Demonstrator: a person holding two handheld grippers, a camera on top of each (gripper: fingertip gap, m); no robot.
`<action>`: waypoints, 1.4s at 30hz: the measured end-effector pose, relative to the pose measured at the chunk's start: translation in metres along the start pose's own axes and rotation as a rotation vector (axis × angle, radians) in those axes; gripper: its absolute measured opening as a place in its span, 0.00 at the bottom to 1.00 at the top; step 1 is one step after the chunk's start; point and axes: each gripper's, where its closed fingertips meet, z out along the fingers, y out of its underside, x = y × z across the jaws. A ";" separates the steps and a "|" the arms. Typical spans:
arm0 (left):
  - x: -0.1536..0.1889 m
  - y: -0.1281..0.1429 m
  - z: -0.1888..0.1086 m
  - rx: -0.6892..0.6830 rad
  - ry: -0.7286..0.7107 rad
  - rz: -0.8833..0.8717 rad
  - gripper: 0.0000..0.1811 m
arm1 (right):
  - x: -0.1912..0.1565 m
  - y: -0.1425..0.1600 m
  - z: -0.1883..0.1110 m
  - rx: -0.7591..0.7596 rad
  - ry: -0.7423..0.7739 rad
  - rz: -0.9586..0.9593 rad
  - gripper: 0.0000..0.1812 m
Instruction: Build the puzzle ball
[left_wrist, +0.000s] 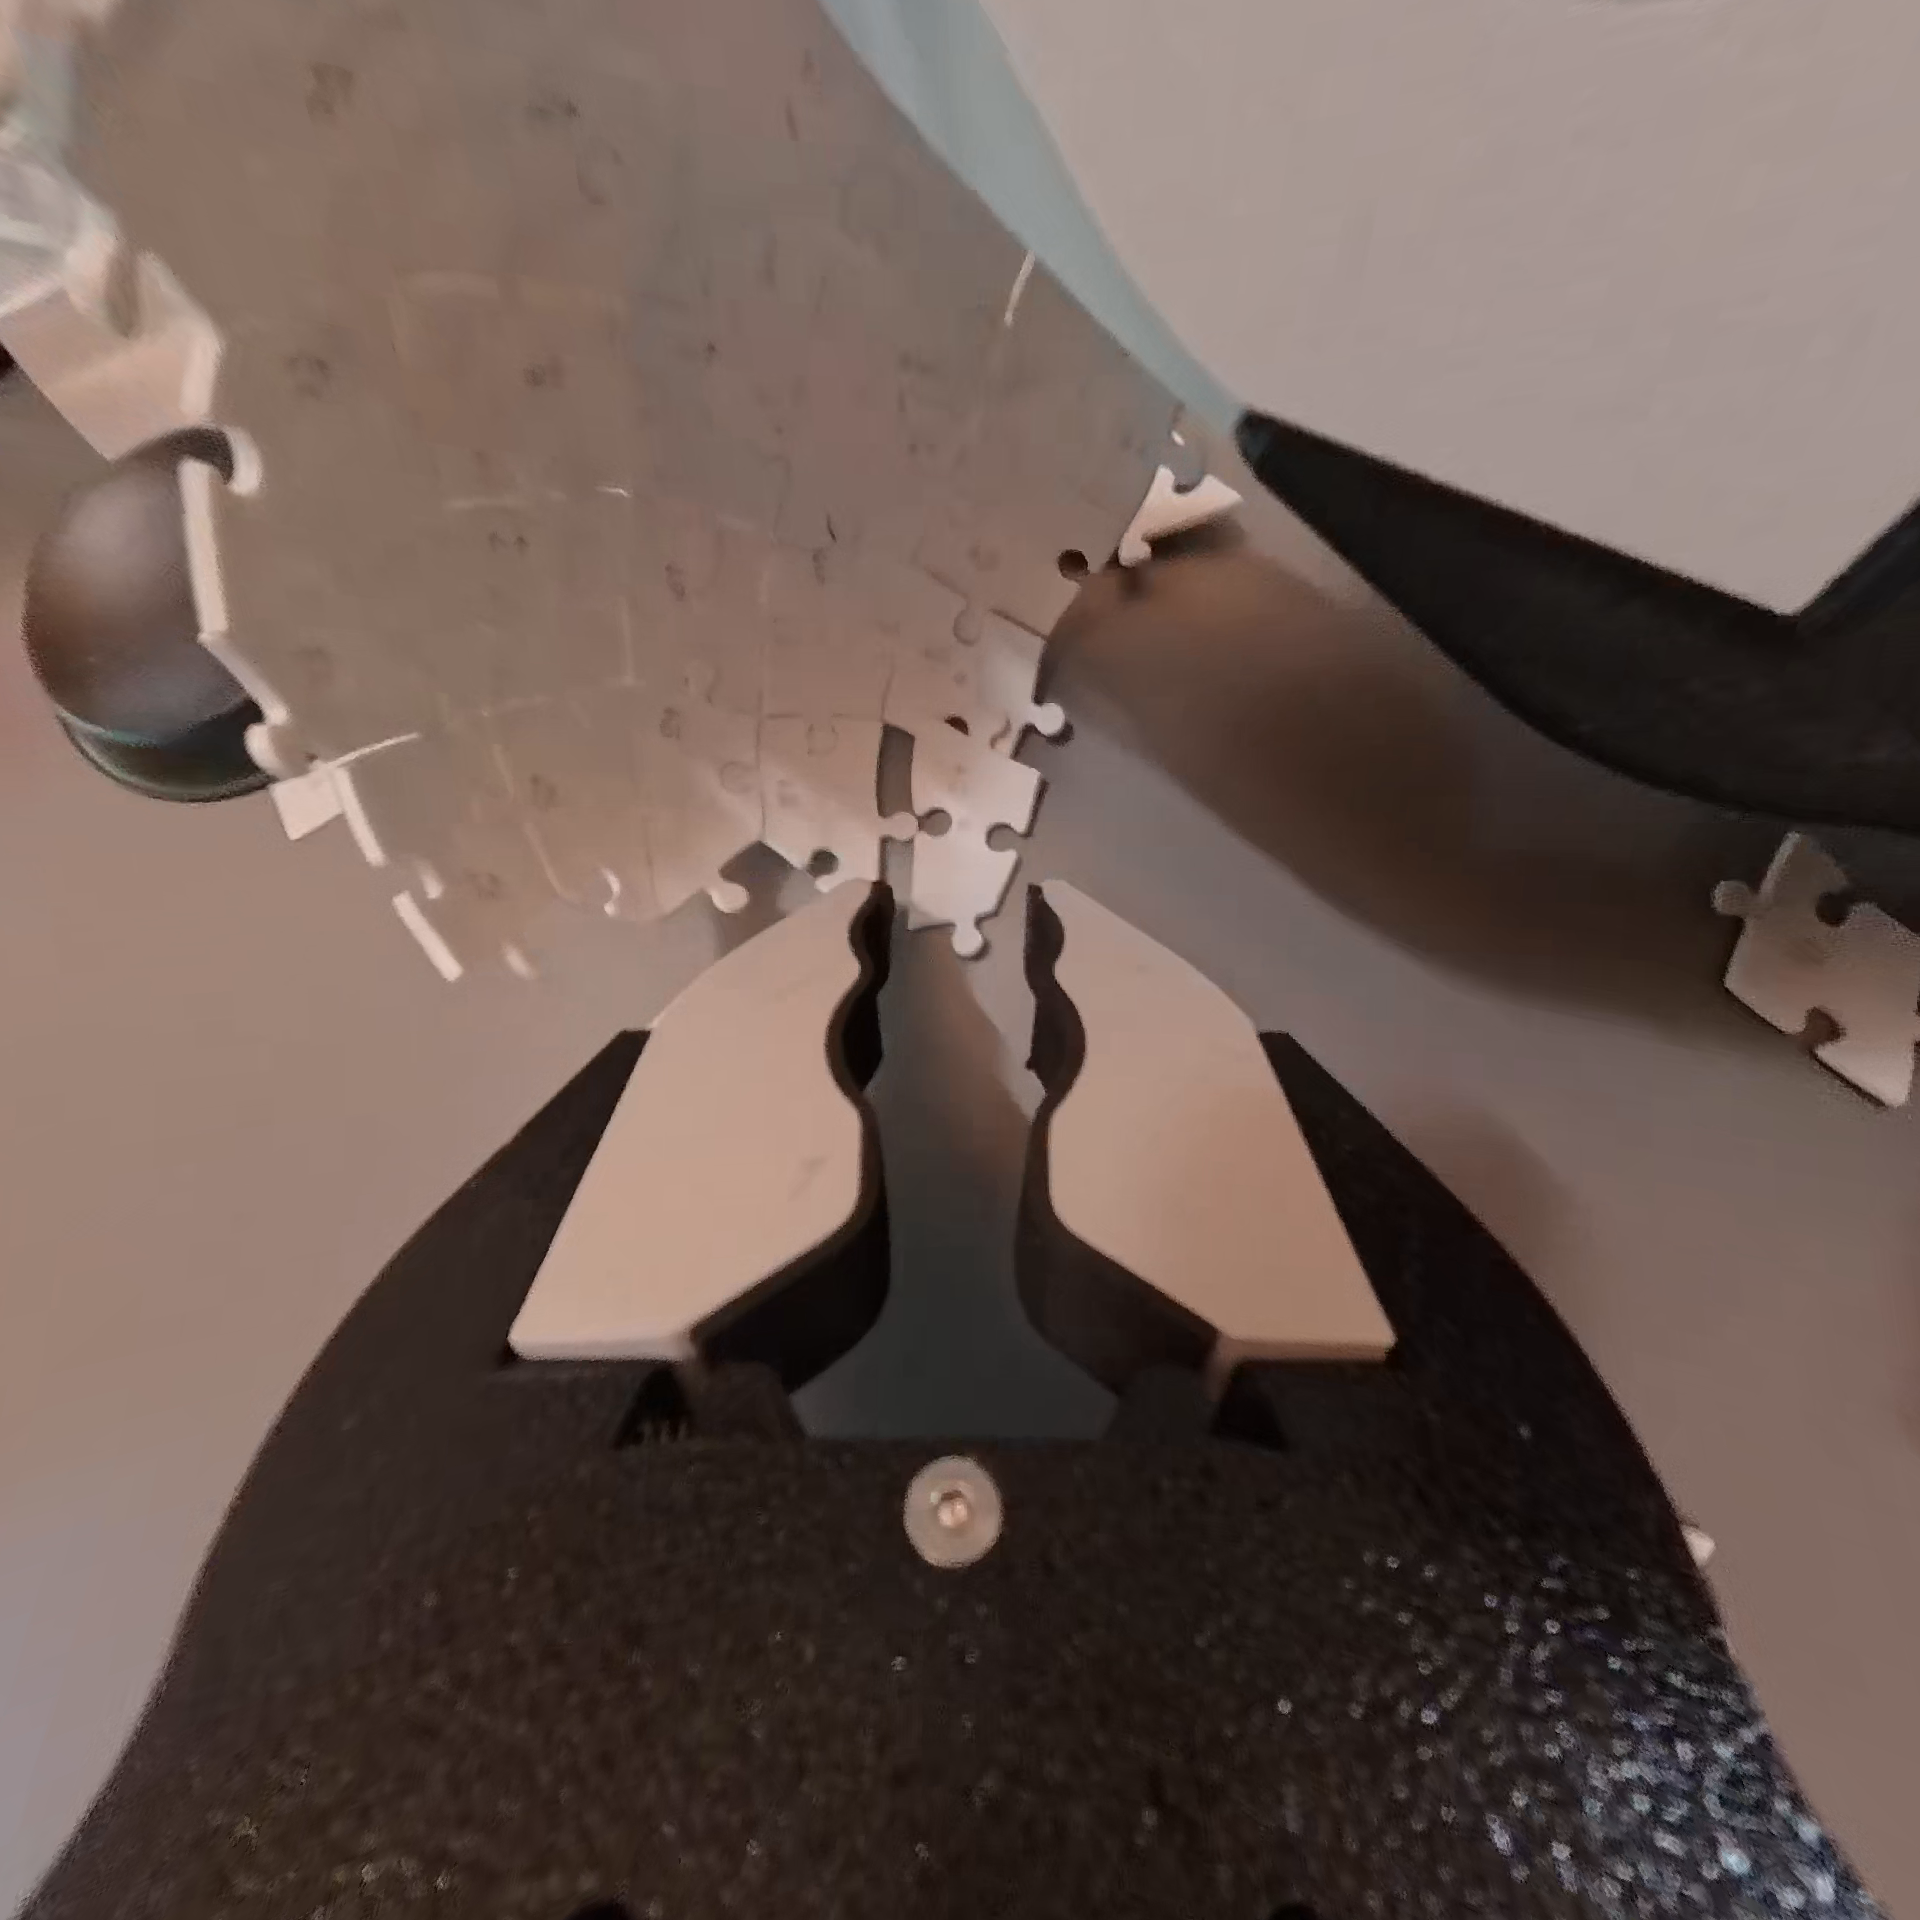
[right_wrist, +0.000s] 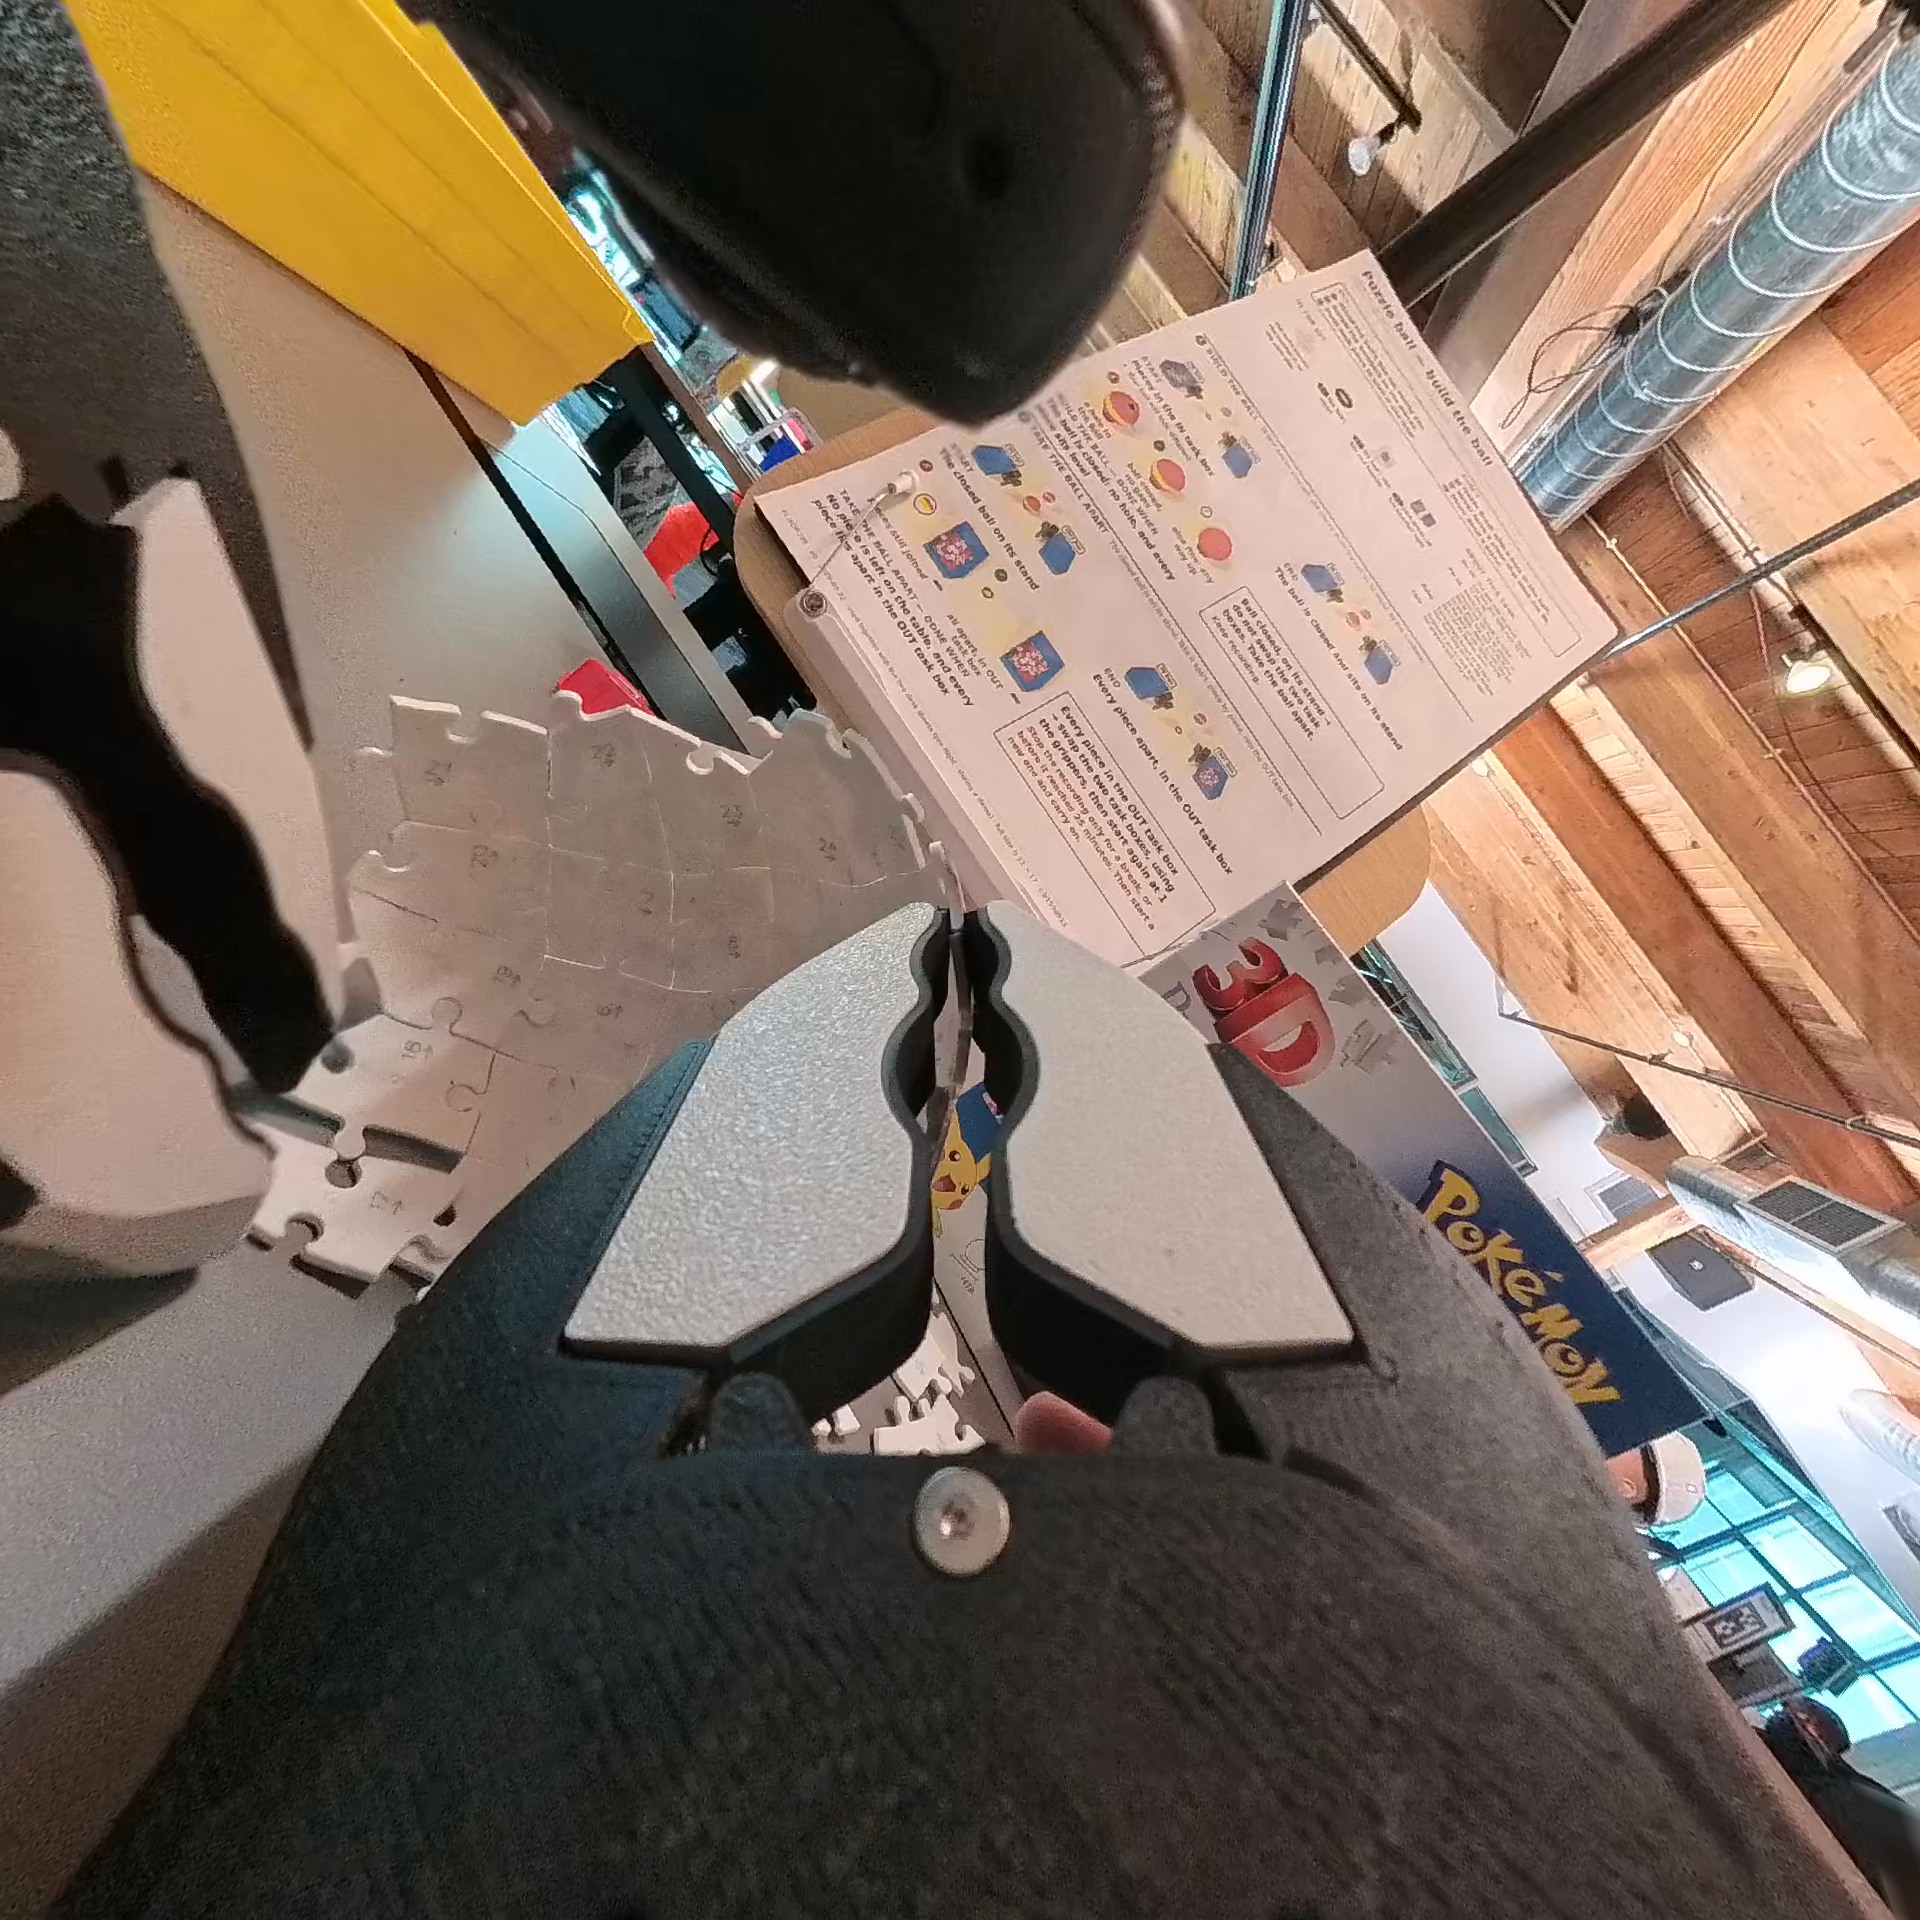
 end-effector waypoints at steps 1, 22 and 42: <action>0.002 0.001 -0.001 0.004 0.005 -0.005 0.13 | 0.000 -0.001 0.000 0.003 0.000 0.000 0.02; 0.006 0.006 0.000 -0.012 0.013 -0.179 0.03 | 0.000 -0.001 -0.001 0.002 0.000 -0.006 0.02; -0.002 0.007 -0.001 -0.031 -0.033 -0.206 0.02 | 0.000 -0.001 -0.001 0.003 0.002 -0.013 0.02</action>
